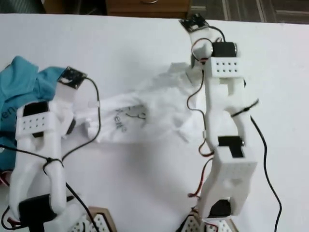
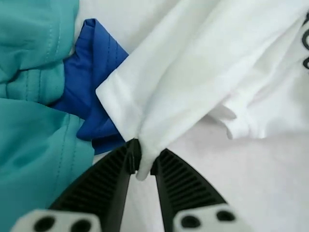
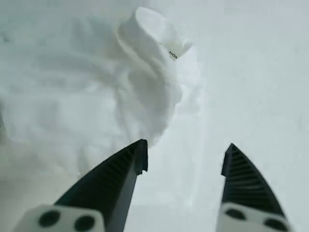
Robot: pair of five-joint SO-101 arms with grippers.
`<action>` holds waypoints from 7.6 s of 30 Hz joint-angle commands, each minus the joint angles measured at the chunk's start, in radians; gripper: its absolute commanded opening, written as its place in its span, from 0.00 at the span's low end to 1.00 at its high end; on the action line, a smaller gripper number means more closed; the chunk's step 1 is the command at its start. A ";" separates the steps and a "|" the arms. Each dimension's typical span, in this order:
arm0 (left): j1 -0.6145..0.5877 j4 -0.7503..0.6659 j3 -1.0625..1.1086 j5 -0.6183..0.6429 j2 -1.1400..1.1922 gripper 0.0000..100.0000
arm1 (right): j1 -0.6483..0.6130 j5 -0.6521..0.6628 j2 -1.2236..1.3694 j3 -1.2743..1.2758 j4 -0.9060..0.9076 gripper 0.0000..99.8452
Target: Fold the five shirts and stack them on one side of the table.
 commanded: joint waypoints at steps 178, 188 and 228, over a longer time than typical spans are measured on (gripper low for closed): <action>0.241 0.345 -0.476 0.071 -0.631 0.03 | 0.134 -0.138 -0.886 0.018 0.010 0.02; 0.241 0.230 -0.536 0.112 -0.723 0.03 | 0.142 -0.143 -0.947 -0.192 -0.027 0.02; 0.235 0.420 -0.529 0.150 -1.085 0.03 | 0.193 -0.143 -1.179 -0.497 0.087 0.02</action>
